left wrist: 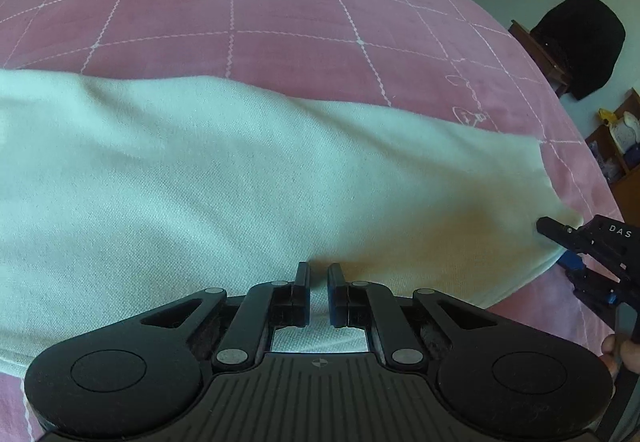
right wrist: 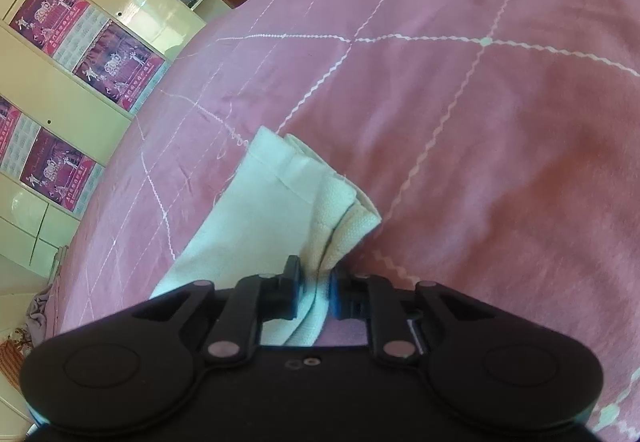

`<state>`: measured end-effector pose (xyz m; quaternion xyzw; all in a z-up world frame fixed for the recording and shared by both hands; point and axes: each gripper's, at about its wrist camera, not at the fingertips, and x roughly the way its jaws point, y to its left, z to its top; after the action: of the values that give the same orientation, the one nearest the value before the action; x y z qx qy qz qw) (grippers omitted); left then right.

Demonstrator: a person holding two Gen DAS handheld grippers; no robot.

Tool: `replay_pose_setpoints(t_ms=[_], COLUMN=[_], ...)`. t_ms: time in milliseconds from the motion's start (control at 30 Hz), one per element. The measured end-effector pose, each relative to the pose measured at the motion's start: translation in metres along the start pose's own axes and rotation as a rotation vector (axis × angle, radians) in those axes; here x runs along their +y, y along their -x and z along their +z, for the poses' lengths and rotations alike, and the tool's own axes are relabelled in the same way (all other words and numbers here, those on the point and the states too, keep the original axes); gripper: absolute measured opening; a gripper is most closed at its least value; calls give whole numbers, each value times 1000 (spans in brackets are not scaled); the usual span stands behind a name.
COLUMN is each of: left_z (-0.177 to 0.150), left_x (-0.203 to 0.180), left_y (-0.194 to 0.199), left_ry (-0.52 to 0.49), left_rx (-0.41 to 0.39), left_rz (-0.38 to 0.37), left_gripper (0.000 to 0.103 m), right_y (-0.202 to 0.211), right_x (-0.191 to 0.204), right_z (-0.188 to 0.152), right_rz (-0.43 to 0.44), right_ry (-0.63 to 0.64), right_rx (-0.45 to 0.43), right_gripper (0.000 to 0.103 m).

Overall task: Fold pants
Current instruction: 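Open both grippers and pull them back from the folded pants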

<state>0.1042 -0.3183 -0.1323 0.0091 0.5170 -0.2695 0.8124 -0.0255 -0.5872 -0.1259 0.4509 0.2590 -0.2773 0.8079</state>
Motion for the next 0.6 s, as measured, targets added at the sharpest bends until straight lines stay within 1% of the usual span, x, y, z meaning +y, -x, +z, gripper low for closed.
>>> replay_pose_setpoints(t_ms=[67, 167, 233, 367, 433, 500, 600], left_z=[-1, -3, -3, -3, -2, -1, 4], left_x=[-3, -4, -5, -5, -5, -2, 0], left_y=[-6, -10, -9, -8, -9, -9, -10], left_ry=[-17, -26, -37, -49, -53, -48, -48], left_rx=[15, 11, 9, 6, 8, 14, 37], left_rz=[8, 14, 19, 24, 21, 11, -5], left_gripper=[7, 7, 7, 7, 7, 7, 7], right_y=[0, -4, -6, -4, -3, 0, 7], right_x=[1, 4, 6, 25, 31, 37, 55], right_z=[1, 0, 1, 0, 0, 0, -2], right_rz=[7, -20, -33, -86, -101, -103, -102], right_ry=[-11, 14, 27, 140, 170, 194, 281], right_rx=[0, 0, 2, -13, -18, -27, -50], right_gripper=[24, 15, 12, 9, 9, 9, 9])
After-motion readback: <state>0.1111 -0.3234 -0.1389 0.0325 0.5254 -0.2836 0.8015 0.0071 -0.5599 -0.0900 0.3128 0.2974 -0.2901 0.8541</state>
